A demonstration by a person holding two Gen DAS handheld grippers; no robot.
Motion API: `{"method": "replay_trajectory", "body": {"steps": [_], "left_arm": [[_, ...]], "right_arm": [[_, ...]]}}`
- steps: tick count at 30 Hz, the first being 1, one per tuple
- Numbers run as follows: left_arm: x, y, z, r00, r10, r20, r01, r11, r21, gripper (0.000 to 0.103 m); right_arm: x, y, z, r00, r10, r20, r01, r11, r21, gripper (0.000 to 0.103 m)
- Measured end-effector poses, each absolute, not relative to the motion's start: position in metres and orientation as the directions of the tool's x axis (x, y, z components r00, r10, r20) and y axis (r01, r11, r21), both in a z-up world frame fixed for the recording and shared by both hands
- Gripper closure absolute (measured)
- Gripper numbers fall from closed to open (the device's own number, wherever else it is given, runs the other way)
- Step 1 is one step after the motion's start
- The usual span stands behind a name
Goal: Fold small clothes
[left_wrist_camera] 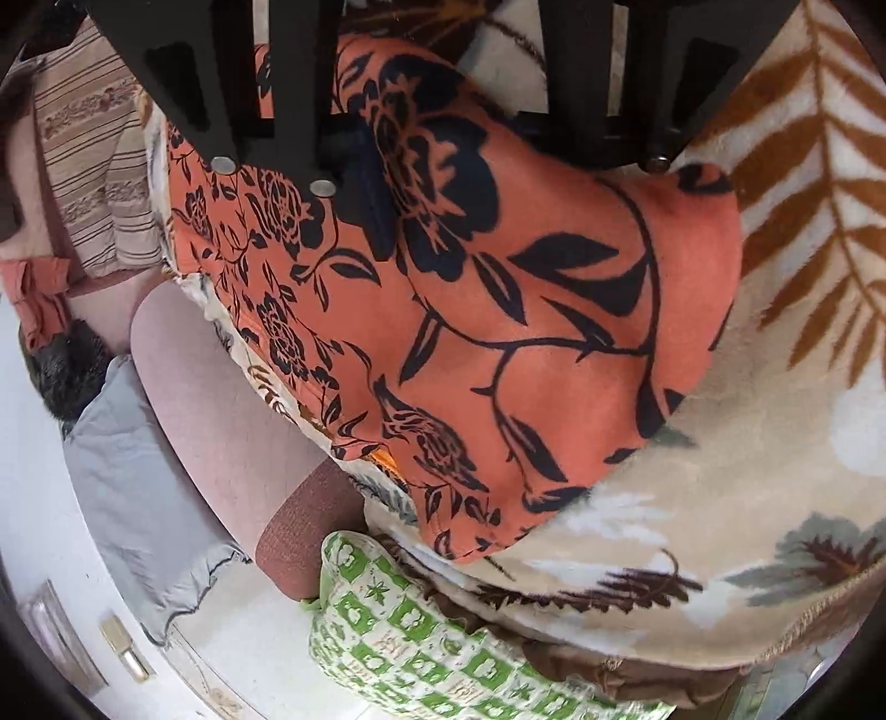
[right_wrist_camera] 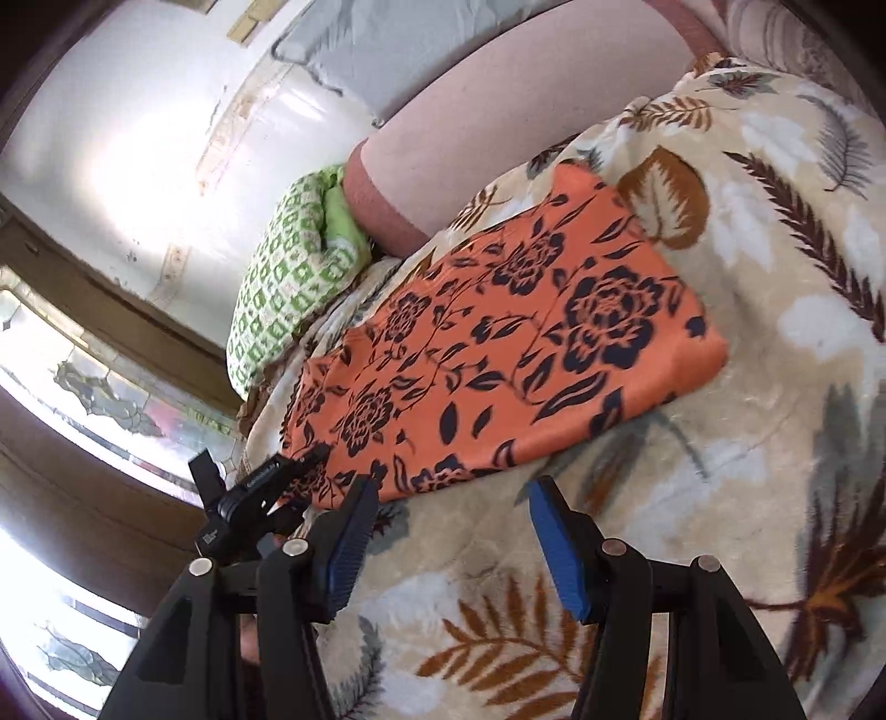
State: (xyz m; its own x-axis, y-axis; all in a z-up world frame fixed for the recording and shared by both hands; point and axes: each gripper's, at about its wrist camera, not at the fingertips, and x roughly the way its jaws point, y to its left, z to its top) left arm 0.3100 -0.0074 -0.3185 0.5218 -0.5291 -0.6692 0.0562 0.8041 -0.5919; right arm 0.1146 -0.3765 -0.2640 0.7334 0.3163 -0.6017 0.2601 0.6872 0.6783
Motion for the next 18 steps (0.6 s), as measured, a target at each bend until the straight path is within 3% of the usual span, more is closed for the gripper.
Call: {"method": "replay_trajectory", "body": {"steps": [1, 3, 6, 7, 8, 11, 18], "left_arm": [[0.311, -0.006, -0.32, 0.519, -0.545, -0.659, 0.055, 0.79, -0.61, 0.068], [0.314, -0.005, -0.321, 0.506, -0.582, -0.636, 0.068, 0.762, -0.643, 0.051], [0.315, -0.003, -0.323, 0.519, -0.606, -0.603, 0.045, 0.724, -0.689, 0.049], [0.314, -0.005, -0.322, 0.523, -0.589, -0.617, 0.038, 0.739, -0.673, 0.051], [0.314, -0.008, -0.32, 0.527, -0.559, -0.64, 0.033, 0.766, -0.642, 0.065], [0.316, -0.011, -0.312, 0.53, -0.527, -0.664, 0.03, 0.794, -0.607, 0.084], [0.31, -0.033, -0.259, 0.555, -0.502, -0.663, 0.151, 0.845, -0.513, 0.088]], "right_arm": [[0.113, -0.379, -0.264, 0.736, 0.316, -0.598, 0.259, 0.685, 0.681, 0.042], [0.11, -0.384, -0.262, 0.741, 0.303, -0.6, 0.258, 0.695, 0.671, 0.042], [0.104, -0.391, -0.261, 0.745, 0.294, -0.599, 0.255, 0.704, 0.663, 0.042], [0.102, -0.394, -0.261, 0.746, 0.297, -0.596, 0.256, 0.698, 0.668, 0.042], [0.1, -0.397, -0.262, 0.748, 0.298, -0.593, 0.259, 0.691, 0.674, 0.042], [0.093, -0.406, -0.261, 0.761, 0.292, -0.58, 0.262, 0.679, 0.686, 0.042], [0.082, -0.423, -0.262, 0.791, 0.293, -0.537, 0.253, 0.643, 0.723, 0.042]]}}
